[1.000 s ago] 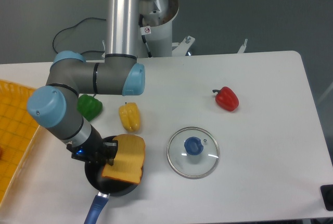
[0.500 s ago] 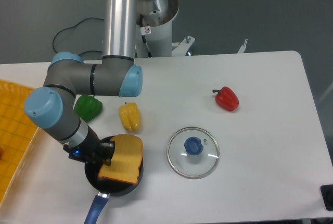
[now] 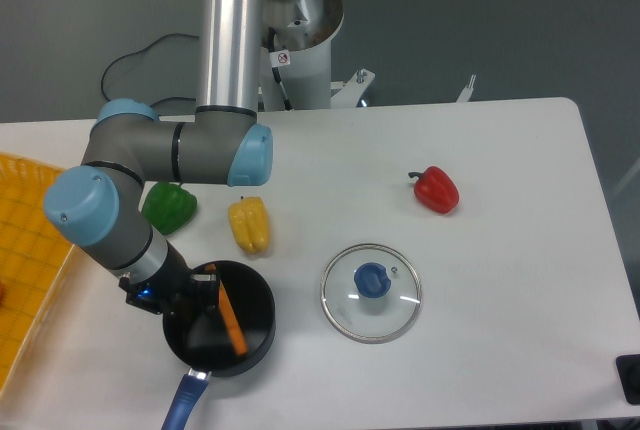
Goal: Place the bread slice in the pot
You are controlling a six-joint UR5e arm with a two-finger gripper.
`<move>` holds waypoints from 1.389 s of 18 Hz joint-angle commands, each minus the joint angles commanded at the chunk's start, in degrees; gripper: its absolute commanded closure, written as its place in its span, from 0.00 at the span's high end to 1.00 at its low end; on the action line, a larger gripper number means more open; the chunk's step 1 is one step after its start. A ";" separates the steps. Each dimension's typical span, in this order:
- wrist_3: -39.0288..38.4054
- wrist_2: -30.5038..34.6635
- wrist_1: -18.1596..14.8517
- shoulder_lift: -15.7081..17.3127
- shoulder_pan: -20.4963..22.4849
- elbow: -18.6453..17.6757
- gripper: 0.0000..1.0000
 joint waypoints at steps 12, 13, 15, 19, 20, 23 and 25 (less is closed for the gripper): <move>12.63 -1.77 -2.29 7.38 4.74 -0.62 0.70; 17.10 -0.98 -2.29 7.30 5.10 -0.79 1.00; 22.31 1.82 -2.29 7.12 5.19 -1.05 1.00; 27.23 2.45 -1.85 8.79 8.08 -3.07 1.00; 29.42 2.19 -1.93 9.05 9.13 -3.16 1.00; 36.36 1.75 -1.93 10.63 12.30 -4.74 1.00; 42.33 1.66 -1.85 11.25 14.41 -5.18 1.00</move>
